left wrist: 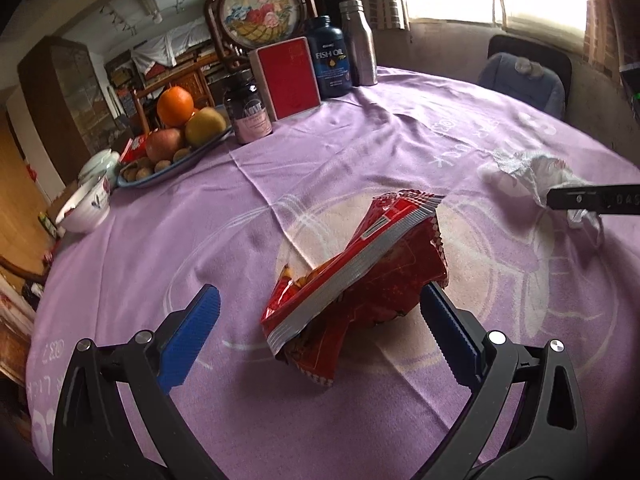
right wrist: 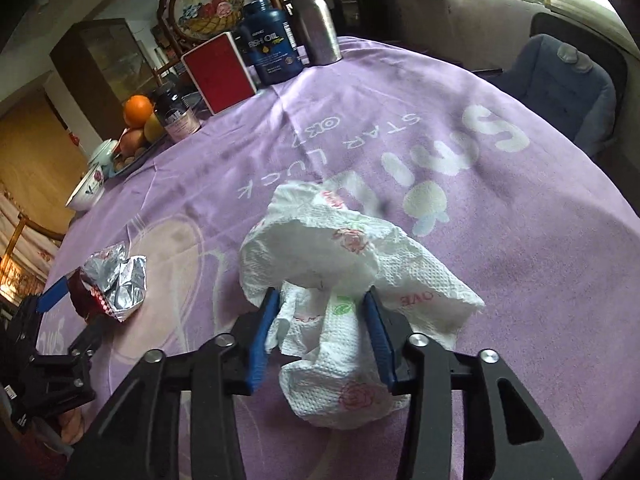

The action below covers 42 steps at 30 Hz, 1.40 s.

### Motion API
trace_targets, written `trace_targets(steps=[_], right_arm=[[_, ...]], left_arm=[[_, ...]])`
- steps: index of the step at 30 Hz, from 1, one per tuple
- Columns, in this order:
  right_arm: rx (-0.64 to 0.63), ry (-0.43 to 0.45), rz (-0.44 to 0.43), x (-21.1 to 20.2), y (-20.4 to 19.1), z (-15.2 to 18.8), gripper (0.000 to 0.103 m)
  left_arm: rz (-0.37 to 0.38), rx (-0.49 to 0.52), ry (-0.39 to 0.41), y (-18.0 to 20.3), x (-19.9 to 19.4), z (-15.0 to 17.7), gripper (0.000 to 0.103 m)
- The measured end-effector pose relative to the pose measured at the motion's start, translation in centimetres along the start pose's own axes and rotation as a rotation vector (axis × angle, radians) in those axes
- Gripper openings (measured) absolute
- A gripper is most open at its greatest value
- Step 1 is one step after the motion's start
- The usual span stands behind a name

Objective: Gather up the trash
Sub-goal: 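Grasp the red chip bag with left tool while right tool grasps the white tissue, then lift the chip bag with left tool while right tool lifts the tissue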

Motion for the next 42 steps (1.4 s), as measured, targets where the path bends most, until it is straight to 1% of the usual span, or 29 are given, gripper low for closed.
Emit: trace_targets(steps=[1,3,4,9,10,13,14,15,17,19,22,24,26,27,28,29,30,31,32,33,34,36,38,40,42], right_arm=[[-0.016,-0.004,0.003,0.1,-0.3,0.0,0.055],[-0.04,-0.01,0.015,0.2,-0.7,0.1,0.058],[-0.05,-0.012,0.024,0.2,-0.9,0.1,0.059],[-0.063,-0.015,0.042,0.3,-0.9,0.1,0.059],[-0.065,-0.016,0.046,0.3,-0.9,0.1,0.059],[-0.075,-0.017,0.062,0.4,-1.0,0.1,0.058],[-0.08,-0.019,0.072,0.4,-1.1,0.1,0.058],[-0.085,-0.02,0.076,0.4,-1.1,0.1,0.058],[-0.096,-0.024,0.083,0.6,-1.4,0.2,0.061],[-0.104,-0.027,0.083,0.6,-1.5,0.2,0.063],[-0.103,-0.027,0.083,0.6,-1.5,0.2,0.063],[-0.105,-0.027,0.086,0.6,-1.5,0.2,0.063],[-0.108,-0.027,0.09,0.6,-1.5,0.2,0.063],[-0.107,-0.025,0.093,0.6,-1.5,0.2,0.061],[-0.1,-0.021,0.099,0.5,-1.3,0.2,0.053],[-0.086,-0.013,0.112,0.3,-1.0,0.1,0.048],[-0.073,-0.008,0.116,0.2,-0.7,0.1,0.036],[-0.057,-0.001,0.099,0.1,-0.4,0.0,0.028],[-0.038,0.005,0.066,-0.1,-0.3,0.0,0.016],[-0.008,0.012,0.022,-0.2,-0.1,0.0,0.013],[0.013,0.02,0.012,-0.4,0.1,0.0,0.012],[0.017,0.063,0.005,-1.3,-0.1,0.0,0.011],[-0.014,0.141,0.038,-2.9,-0.7,-0.2,0.011],[-0.045,0.174,0.073,-3.9,-1.3,0.2,0.011],[-0.061,0.188,0.059,-4.5,-2.1,0.9,0.011]], left_arm=[[0.012,0.022,-0.02,0.4,0.5,0.0,0.097],[0.054,0.058,-0.082,1.3,1.8,0.4,0.097],[0.053,0.07,-0.11,1.6,2.4,0.6,0.097],[0.069,0.058,-0.116,1.4,2.6,0.6,0.096],[0.074,0.054,-0.113,1.4,2.5,0.6,0.088],[0.1,0.028,-0.083,1.0,1.9,0.3,0.077],[0.11,0.021,-0.075,1.0,1.7,0.2,0.075],[0.125,0.008,-0.06,0.8,1.4,0.1,0.071],[0.161,-0.01,-0.05,0.9,0.9,-0.2,0.064],[0.186,-0.031,-0.025,0.7,0.2,-0.6,0.062],[0.181,-0.058,0.026,0.1,-1.4,-1.2,0.062],[0.19,-0.081,0.043,-0.4,-2.0,-1.4,0.062],[0.184,-0.102,0.059,-0.9,-2.4,-1.6,0.062],[0.18,-0.11,0.062,-1.2,-2.5,-1.6,0.062],[0.174,-0.119,0.063,-1.4,-2.5,-1.7,0.062],[0.168,-0.128,0.06,-1.7,-2.4,-1.7,0.062],[0.158,-0.138,0.056,-2.0,-2.2,-1.6,0.062],[0.151,-0.145,0.053,-2.2,-2.0,-1.6,0.062],[0.145,-0.153,0.049,-2.4,-1.9,-1.6,0.062],[0.14,-0.161,0.048,-2.6,-1.8,-1.6,0.062],[0.138,-0.172,0.046,-2.9,-1.7,-1.7,0.062],[0.143,-0.187,0.04,-3.2,-1.6,-1.6,0.062],[0.138,-0.199,0.039,-3.6,-1.5,-1.6,0.062],[0.139,-0.208,0.04,-3.8,-1.6,-1.6,0.062],[0.142,-0.218,0.041,-4.1,-1.8,-1.6,0.062]])
Point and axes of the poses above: each gripper's, at about its wrist camera, not at the fingertips, and x roughly the way its jaws point, y to its right, z to its underside, the point moved 7 cm from there along x, roughly the way its jaws point, and after that the axes turned 2 degrees about -y, right-handed, at the moved point
